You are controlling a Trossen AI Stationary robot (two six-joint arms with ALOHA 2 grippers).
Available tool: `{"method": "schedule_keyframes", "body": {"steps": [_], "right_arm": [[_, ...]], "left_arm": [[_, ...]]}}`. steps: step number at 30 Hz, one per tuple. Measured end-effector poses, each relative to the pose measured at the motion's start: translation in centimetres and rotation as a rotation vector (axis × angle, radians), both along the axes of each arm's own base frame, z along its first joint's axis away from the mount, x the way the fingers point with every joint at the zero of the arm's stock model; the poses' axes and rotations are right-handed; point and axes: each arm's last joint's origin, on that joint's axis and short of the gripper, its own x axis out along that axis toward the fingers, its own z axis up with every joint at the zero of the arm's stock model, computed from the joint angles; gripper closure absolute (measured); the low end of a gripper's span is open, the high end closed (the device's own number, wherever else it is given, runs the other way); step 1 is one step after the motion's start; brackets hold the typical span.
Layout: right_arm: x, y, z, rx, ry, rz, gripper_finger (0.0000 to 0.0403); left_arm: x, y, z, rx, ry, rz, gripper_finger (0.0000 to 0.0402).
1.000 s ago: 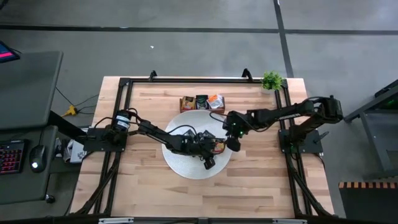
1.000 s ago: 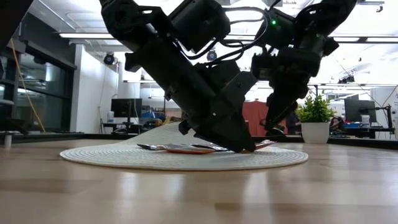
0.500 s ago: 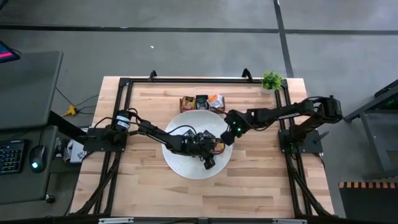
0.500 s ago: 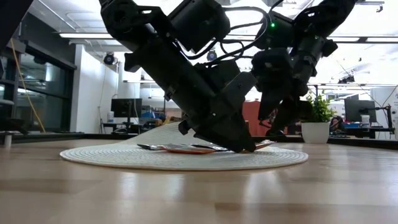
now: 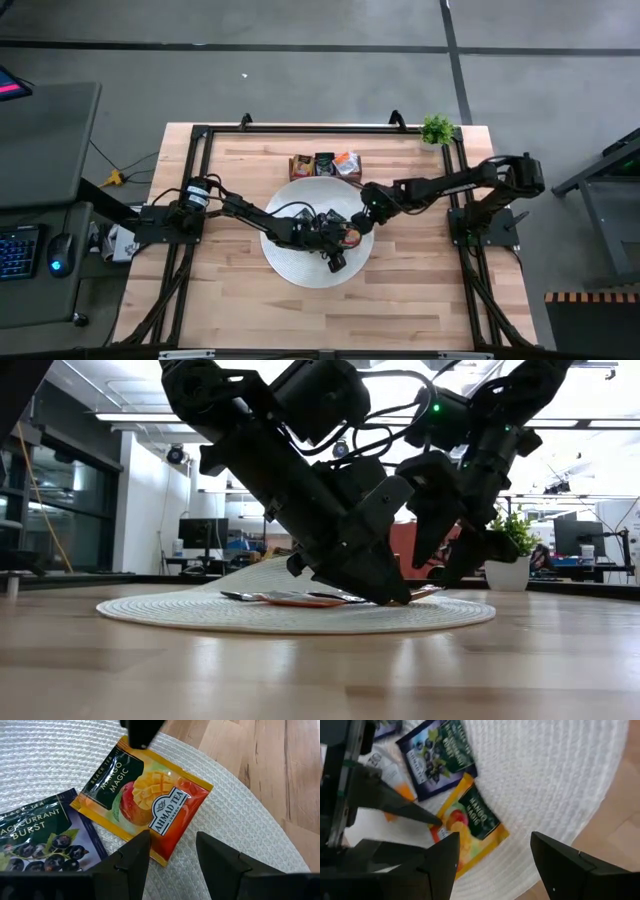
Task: Pick & Place Tea
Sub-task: Put the yellow tea bag into the left section of the wooden organizer
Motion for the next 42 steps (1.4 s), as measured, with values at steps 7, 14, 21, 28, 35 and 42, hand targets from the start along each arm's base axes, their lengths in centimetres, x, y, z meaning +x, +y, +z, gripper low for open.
{"method": "schedule_keyframes", "body": {"steps": [7, 14, 21, 28, 35, 42], "right_arm": [[0.1, 0.9, 0.0, -0.024, 0.006, -0.030, 0.0163], [0.8, 1.3, -1.1, -0.004, 0.000, -0.043, 0.0163], [1.7, 1.3, -1.7, 0.000, -0.046, -0.062, 0.0164], [2.1, 1.0, -1.4, 0.005, -0.105, -0.070, 0.0180], [2.0, 1.0, -1.5, -0.002, -0.090, -0.067, 0.0253], [1.9, 1.0, -1.6, -0.021, -0.083, -0.035, 0.0377]], "left_arm": [[0.0, 0.0, 0.0, 0.001, 0.000, 0.000, 0.0238], [0.0, 0.0, 0.0, 0.005, 0.002, -0.001, 0.0238], [0.0, 0.0, 0.0, 0.007, 0.003, -0.001, 0.0238], [0.0, 0.0, 0.0, 0.004, 0.004, -0.006, 0.0238], [0.0, 0.0, 0.0, 0.017, 0.008, -0.022, 0.0238], [0.0, 0.0, 0.0, 0.017, 0.011, -0.031, 0.0238]]}}
